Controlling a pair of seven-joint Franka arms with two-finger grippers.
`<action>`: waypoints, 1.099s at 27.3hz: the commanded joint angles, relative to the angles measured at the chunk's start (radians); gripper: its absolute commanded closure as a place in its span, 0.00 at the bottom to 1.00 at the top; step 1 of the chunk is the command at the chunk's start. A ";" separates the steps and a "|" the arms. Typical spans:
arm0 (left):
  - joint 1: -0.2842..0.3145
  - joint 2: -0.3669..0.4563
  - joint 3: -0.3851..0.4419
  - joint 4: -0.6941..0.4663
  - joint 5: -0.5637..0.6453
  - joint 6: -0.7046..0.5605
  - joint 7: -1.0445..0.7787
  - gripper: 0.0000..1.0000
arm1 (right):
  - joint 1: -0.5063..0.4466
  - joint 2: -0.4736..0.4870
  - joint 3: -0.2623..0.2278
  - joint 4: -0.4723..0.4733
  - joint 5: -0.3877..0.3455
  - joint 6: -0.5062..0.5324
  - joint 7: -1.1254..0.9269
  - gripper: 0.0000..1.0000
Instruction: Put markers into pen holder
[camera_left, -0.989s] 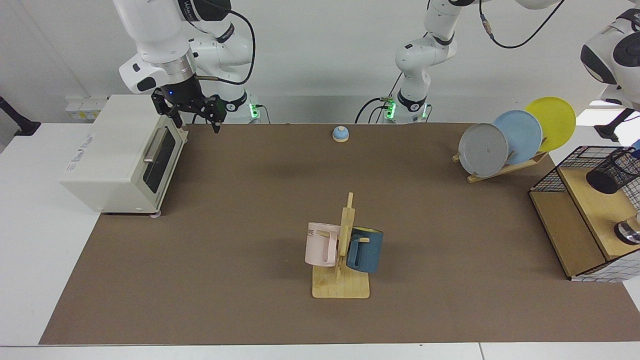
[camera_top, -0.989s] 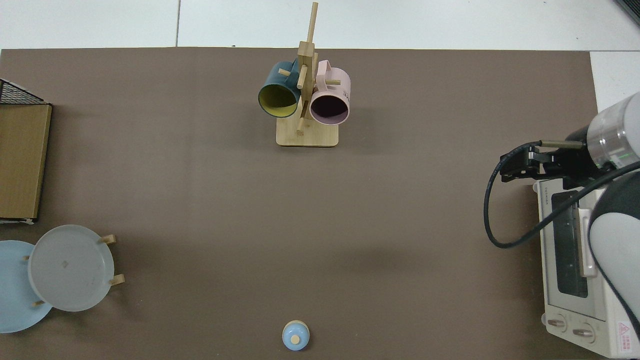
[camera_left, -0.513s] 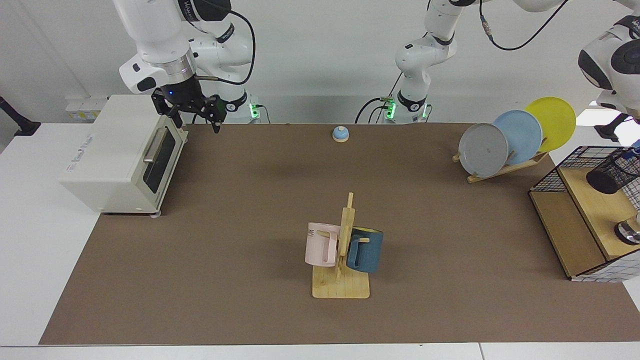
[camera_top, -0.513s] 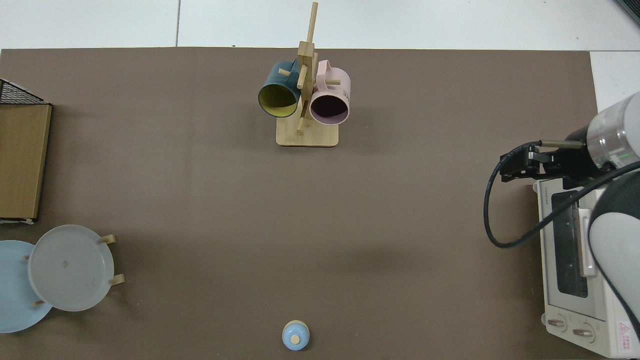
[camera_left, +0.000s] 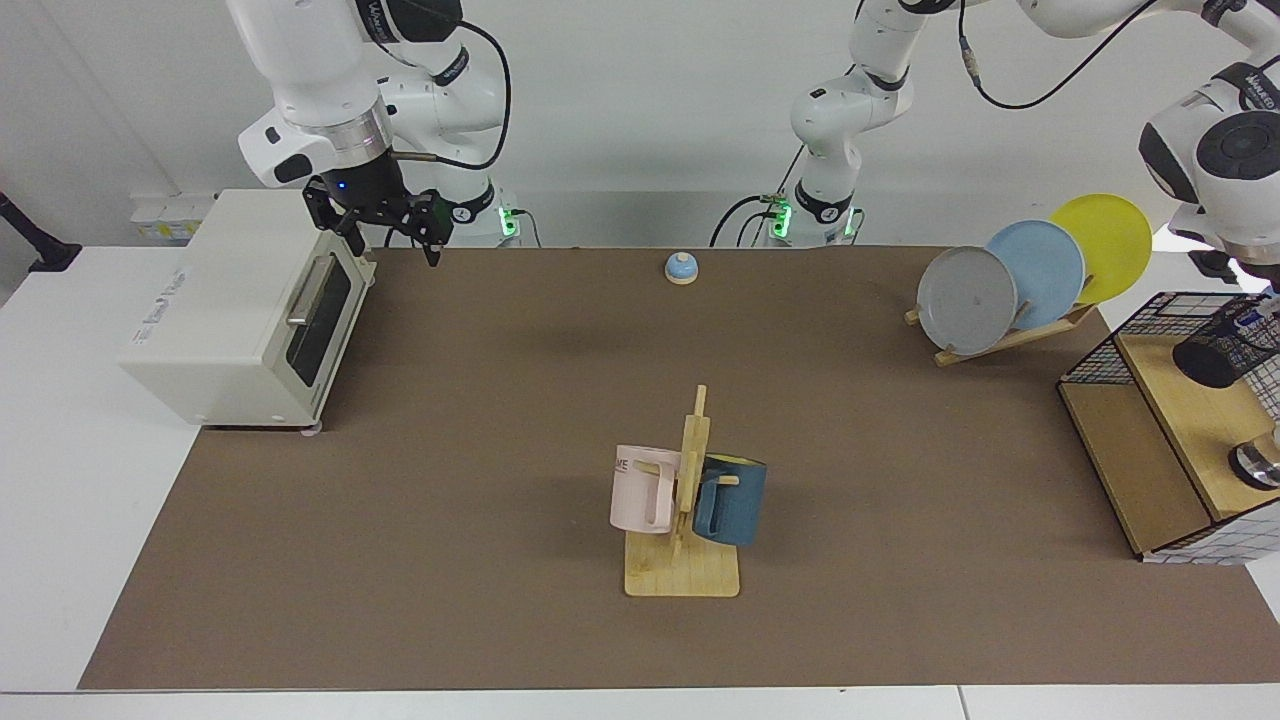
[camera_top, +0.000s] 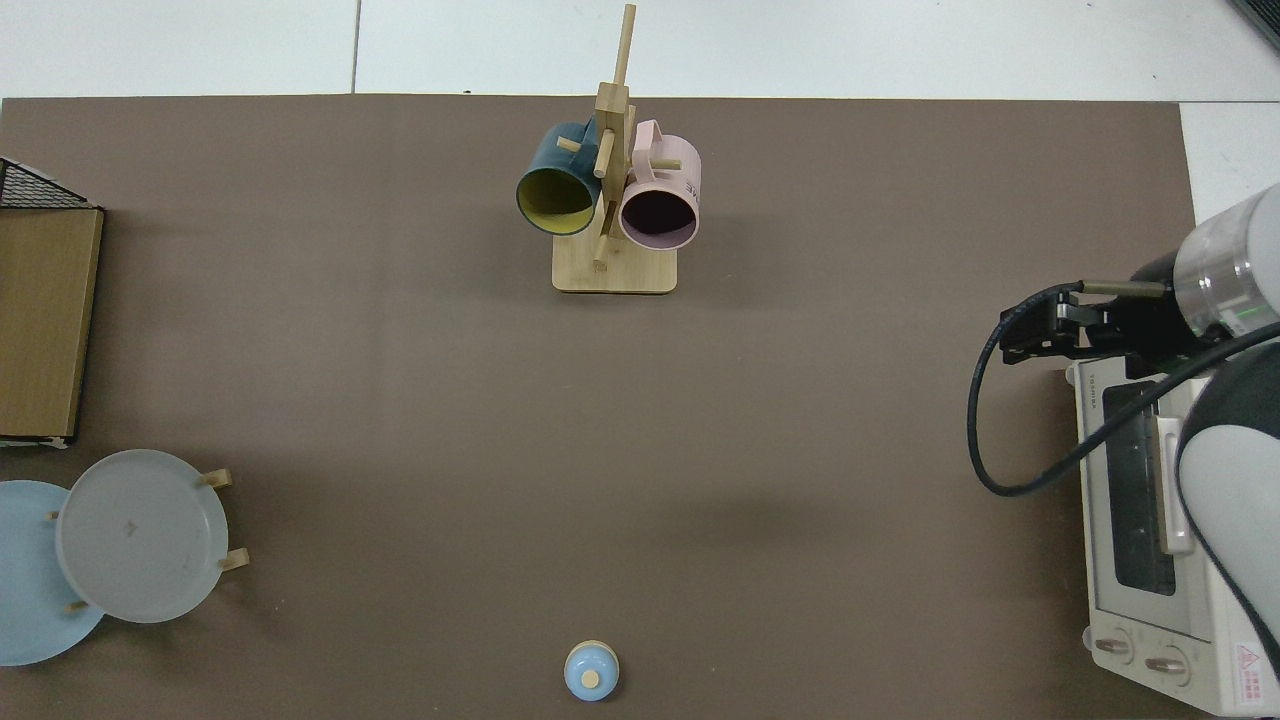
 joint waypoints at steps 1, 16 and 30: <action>0.019 -0.011 -0.007 -0.044 -0.023 0.057 -0.025 1.00 | -0.022 -0.013 0.012 -0.010 0.009 0.017 -0.028 0.00; 0.031 -0.010 -0.001 -0.083 -0.025 0.102 -0.025 1.00 | -0.022 -0.013 0.012 -0.010 0.009 0.017 -0.028 0.00; 0.033 -0.010 0.012 -0.090 -0.049 0.103 -0.024 0.97 | -0.022 -0.013 0.012 -0.011 0.009 0.017 -0.028 0.00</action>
